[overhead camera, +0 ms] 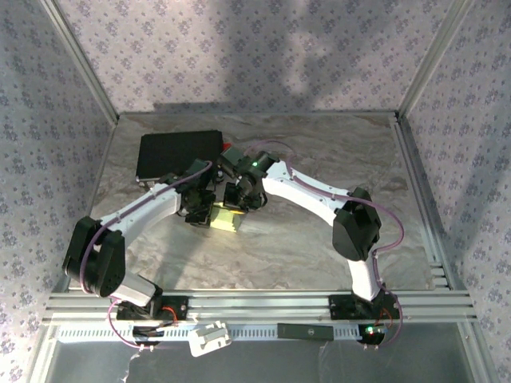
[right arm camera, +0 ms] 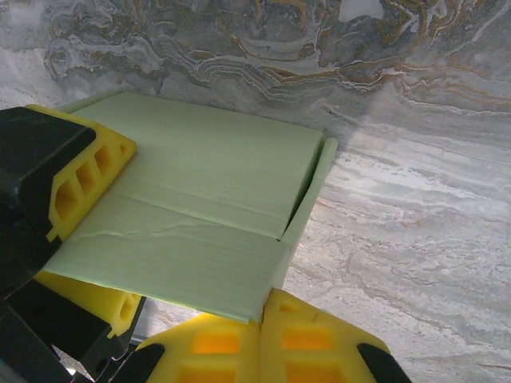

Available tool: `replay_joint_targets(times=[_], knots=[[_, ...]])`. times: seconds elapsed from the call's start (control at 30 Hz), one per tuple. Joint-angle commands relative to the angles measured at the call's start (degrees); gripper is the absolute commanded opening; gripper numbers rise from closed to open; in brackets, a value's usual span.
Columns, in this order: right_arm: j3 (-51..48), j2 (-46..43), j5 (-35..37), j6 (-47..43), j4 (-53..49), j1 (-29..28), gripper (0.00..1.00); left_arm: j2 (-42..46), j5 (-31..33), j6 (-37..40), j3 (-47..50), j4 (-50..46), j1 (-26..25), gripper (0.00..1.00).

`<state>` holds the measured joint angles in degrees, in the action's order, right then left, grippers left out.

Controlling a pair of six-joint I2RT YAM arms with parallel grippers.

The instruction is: Fold the paper box

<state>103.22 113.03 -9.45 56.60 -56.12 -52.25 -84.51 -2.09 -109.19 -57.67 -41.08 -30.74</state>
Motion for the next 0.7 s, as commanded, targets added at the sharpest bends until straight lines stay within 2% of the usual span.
replay_joint_targets(times=[0.0, 0.4, 0.67], knots=[[2.6, 2.3, -5.2, -0.2, 8.9, -1.8, 0.00, -1.5, -10.0, -3.5, 1.6, 4.2, -1.3, 0.52], [1.8, 1.6, -3.4, 0.6, 11.5, -2.1, 0.00, -1.6, -11.1, -3.2, 1.6, 5.0, -0.5, 0.51], [-6.4, -4.3, -4.0, 2.5, 18.9, -0.2, 0.00, -1.6, -11.9, -2.8, 2.5, 5.8, -0.2, 0.51]])
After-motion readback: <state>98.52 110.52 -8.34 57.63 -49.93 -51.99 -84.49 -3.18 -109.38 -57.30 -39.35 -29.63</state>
